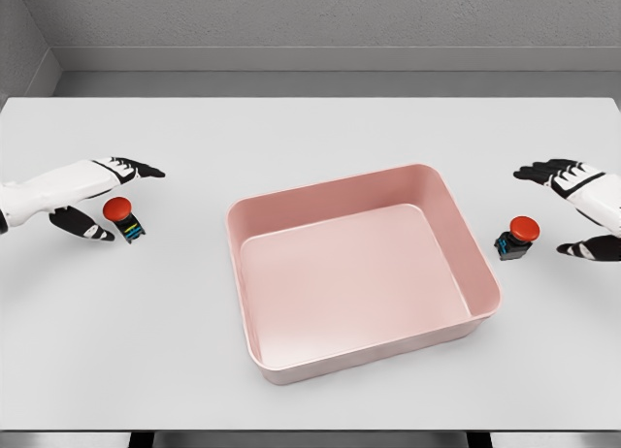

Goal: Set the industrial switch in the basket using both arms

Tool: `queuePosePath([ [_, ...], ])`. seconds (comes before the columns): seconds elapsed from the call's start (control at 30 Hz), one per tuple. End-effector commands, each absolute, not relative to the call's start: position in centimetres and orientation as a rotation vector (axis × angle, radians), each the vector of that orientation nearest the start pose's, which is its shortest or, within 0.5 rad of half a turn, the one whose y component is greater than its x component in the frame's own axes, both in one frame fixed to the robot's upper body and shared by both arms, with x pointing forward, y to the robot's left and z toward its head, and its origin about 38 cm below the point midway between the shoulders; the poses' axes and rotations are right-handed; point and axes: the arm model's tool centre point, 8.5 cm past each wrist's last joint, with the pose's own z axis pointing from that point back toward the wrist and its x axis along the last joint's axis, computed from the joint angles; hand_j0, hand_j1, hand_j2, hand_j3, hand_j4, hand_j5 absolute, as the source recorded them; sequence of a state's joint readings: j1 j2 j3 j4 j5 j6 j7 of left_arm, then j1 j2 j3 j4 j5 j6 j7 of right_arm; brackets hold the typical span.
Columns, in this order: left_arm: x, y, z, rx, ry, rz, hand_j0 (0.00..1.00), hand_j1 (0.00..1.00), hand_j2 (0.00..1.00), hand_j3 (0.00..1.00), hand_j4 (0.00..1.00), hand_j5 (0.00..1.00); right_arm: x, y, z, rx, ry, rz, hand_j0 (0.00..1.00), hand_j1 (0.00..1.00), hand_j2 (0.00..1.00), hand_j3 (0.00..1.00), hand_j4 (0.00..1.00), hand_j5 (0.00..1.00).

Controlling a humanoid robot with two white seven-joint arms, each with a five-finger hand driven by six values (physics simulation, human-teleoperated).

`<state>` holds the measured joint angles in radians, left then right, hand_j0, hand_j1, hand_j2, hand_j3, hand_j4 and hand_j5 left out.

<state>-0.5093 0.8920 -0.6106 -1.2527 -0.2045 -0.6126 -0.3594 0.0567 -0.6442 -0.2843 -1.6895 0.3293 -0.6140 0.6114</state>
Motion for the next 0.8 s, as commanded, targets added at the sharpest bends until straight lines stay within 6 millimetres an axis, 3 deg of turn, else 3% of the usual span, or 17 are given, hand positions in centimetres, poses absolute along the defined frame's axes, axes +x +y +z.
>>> queuePosePath([
  [0.0, 42.2, 38.2, 16.5, 0.321, -1.415, -1.718, 1.00, 1.00, 1.00, 1.00, 1.00, 1.00, 32.5, -40.8, 20.0, -0.549, -1.574, 1.519, 1.00, 1.00, 1.00, 1.00, 1.00, 1.00],
  [0.23, 41.9, 38.2, 16.0, 0.298, -1.379, -1.741, 0.76, 0.76, 0.76, 0.76, 0.76, 0.76, 31.8, -41.0, 18.2, -0.511, -1.540, 1.495, 1.00, 1.00, 1.00, 1.00, 1.00, 1.00],
  [0.53, 41.8, 38.7, 16.2, 0.308, -1.367, -1.744, 0.75, 0.75, 0.75, 0.75, 0.75, 0.75, 32.8, -39.5, 15.6, -0.447, -1.518, 1.491, 1.00, 1.00, 1.00, 1.00, 1.00, 1.00],
  [0.77, 41.4, 39.5, 16.1, 0.315, -1.343, -1.747, 0.75, 0.75, 0.75, 0.75, 0.75, 0.75, 33.6, -40.1, 14.8, -0.472, -1.474, 1.489, 1.00, 1.00, 1.00, 1.00, 1.00, 1.00],
])
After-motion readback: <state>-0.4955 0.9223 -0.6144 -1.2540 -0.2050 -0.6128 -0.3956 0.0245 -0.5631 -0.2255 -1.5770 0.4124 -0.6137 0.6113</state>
